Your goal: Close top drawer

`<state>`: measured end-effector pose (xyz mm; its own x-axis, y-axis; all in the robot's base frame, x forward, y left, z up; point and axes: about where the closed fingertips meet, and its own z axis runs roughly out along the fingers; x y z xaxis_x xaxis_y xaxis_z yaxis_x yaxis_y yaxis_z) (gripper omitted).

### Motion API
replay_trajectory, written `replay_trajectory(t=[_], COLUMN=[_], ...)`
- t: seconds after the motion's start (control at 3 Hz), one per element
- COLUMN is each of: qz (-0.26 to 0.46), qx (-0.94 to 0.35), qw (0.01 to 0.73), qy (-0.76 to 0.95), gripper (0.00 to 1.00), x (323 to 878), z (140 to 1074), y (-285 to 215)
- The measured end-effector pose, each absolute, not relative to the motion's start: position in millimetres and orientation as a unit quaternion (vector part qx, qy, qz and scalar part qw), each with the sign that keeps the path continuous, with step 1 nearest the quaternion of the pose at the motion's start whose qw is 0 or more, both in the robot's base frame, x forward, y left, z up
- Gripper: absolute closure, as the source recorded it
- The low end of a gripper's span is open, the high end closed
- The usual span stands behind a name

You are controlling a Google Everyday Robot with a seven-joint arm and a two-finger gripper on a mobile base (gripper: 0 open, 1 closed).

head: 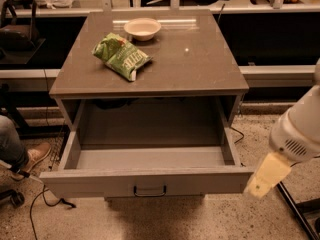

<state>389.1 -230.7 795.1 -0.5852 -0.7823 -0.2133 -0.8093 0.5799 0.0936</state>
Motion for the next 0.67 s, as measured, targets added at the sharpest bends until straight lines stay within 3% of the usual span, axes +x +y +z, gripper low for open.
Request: replay_trajectory(t=[0.33, 0.67], qz=[0.101, 0.103], qx=[-0.418, -0.388], qw=[0.052, 0.040], qy=[0.901, 0.915], gripper=[0.25, 0.55], x=[367, 360], z=[748, 698], y=[-226, -220])
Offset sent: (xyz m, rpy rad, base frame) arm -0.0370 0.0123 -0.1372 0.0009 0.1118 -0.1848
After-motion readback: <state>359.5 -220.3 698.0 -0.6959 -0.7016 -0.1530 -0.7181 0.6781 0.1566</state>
